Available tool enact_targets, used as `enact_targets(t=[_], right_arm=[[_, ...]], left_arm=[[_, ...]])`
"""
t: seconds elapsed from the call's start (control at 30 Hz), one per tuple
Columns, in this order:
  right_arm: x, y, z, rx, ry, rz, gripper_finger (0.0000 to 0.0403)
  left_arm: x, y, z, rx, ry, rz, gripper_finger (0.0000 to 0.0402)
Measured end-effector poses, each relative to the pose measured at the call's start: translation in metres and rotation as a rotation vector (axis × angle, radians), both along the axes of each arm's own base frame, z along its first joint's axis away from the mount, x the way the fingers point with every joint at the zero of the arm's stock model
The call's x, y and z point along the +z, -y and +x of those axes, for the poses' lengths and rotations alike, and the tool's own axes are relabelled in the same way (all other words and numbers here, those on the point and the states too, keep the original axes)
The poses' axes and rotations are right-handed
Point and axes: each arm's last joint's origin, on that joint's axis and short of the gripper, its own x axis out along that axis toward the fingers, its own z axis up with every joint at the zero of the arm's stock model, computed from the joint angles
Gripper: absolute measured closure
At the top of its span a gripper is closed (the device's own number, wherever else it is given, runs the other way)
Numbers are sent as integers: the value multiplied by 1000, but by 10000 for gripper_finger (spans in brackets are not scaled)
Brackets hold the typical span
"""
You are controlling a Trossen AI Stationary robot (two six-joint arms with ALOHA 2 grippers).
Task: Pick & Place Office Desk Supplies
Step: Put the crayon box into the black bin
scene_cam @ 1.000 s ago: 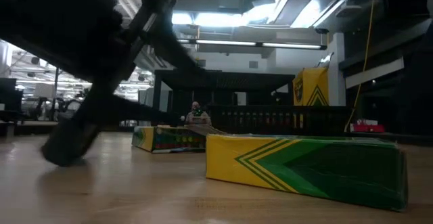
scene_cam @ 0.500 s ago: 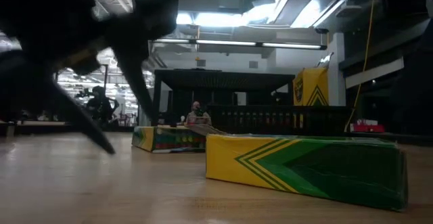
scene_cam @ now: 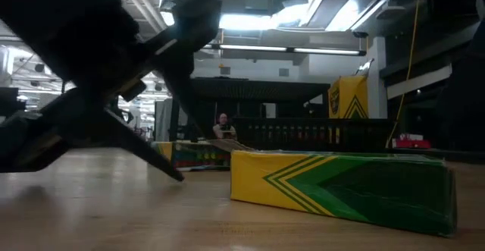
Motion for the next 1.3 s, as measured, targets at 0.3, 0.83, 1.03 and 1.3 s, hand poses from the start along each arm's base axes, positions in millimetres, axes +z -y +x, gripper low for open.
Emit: enact_targets(t=[0.3,0.83,1.03,1.3], right_arm=[[0,1,1,-13,16,-16,271],[0,2,1,-14,15,-17,271],[0,2,1,-12,14,-20,271],[0,2,1,-12,13,-21,271]], left_arm=[[5,-11,11,-16,43,-62,247],[-10,-10,28,-28,165,-83,254],[-7,-11,30,-18,222,-1,255],[-13,-12,26,-61,109,-13,321]])
